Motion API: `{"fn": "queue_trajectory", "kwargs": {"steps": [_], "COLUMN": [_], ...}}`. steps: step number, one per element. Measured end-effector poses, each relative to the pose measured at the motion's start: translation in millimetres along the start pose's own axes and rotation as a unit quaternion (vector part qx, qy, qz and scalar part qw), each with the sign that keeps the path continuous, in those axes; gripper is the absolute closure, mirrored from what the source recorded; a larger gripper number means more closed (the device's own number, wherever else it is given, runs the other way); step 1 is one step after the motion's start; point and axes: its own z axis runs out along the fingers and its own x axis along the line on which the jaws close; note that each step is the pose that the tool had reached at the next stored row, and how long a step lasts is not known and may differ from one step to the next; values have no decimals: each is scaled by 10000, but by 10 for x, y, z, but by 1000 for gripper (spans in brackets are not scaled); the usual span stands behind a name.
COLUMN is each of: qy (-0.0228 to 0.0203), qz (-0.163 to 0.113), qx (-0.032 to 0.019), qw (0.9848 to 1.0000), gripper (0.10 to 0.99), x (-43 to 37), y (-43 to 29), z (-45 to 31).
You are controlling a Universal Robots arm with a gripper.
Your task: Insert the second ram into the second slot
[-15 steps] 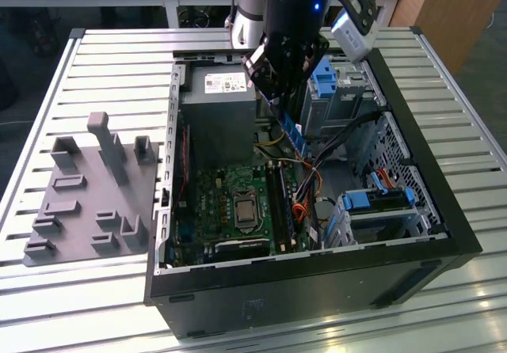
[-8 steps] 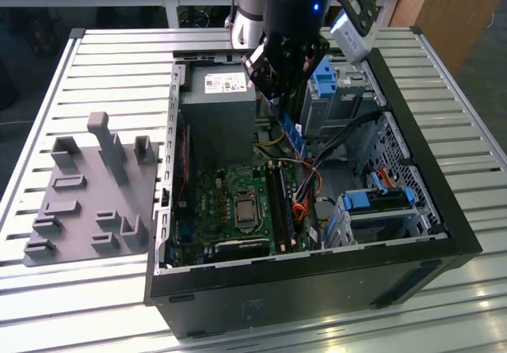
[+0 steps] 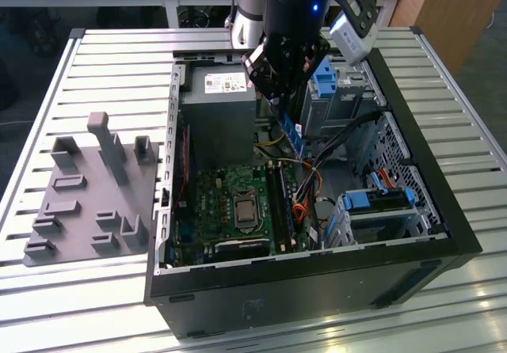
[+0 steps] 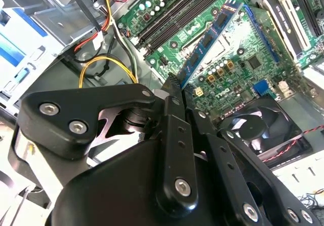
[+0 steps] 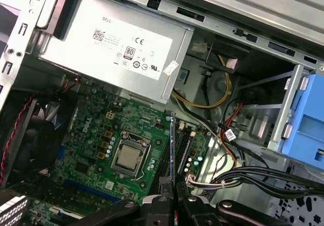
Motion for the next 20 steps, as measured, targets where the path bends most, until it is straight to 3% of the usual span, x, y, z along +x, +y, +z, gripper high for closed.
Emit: {"fn": "queue_trajectory", "kwargs": {"steps": [8,20], "qy": [-3,-15], "qz": [206,584], "qx": [15,24], "qw": [9998,9983], "gripper": [949,949], "x": [0,0], "y": [0,0], "z": [8,15]}}
